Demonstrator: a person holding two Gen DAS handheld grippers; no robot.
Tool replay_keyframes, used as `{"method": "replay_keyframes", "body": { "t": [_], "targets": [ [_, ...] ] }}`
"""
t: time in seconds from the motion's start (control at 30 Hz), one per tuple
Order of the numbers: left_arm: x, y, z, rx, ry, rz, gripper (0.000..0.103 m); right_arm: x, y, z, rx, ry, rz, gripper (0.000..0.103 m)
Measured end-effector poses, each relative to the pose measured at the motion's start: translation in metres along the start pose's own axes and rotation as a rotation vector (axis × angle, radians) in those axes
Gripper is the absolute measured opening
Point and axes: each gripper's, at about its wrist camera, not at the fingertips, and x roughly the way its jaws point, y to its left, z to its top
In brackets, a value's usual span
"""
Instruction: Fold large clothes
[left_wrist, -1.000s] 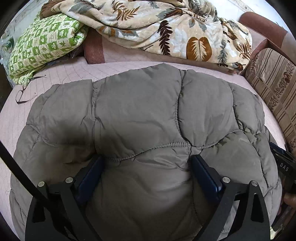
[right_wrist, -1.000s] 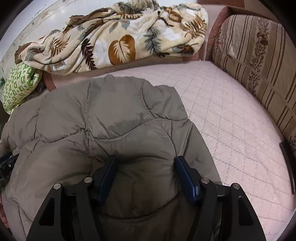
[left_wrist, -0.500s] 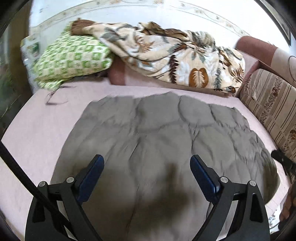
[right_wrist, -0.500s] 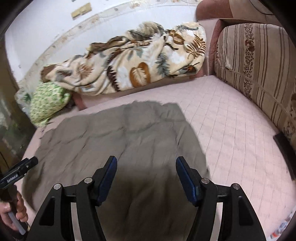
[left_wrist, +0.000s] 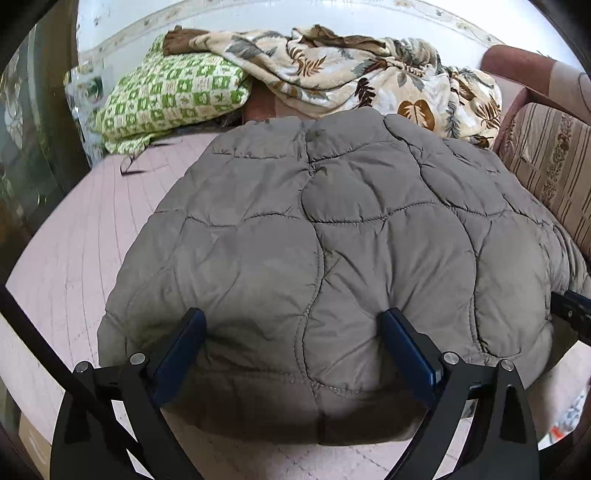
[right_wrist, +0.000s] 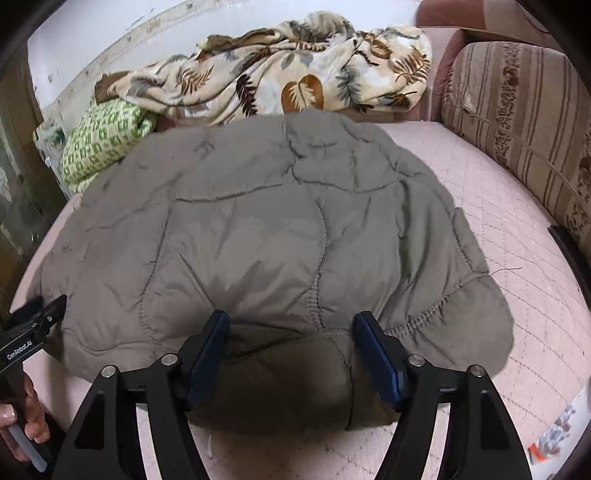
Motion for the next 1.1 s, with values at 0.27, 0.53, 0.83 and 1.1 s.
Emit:
{"method": "replay_keyframes", "body": {
  "t": [0.27,0.53,0.83,1.1],
  "targets": [
    [0.001,-0.003,-0.006,0.010,-0.024,0.018,0.096,0.007,0.002,-0.005,-0.031,-0.018,-0.006,0.080],
    [0.001,-0.002,-0.005,0.013,-0.024,0.019,0.097,0.006,0.005,-0.009,-0.033,-0.036,-0.018,0.081],
    [0.001,-0.001,-0.004,0.013,-0.029,0.021,0.097,-0.013,0.001,-0.009,-0.003,-0.090,-0.008,0.080],
    [0.001,-0.001,-0.004,0.014,-0.030,0.021,0.097,-0.036,-0.024,-0.017,0.107,-0.150,-0.110,0.080]
  ]
}}
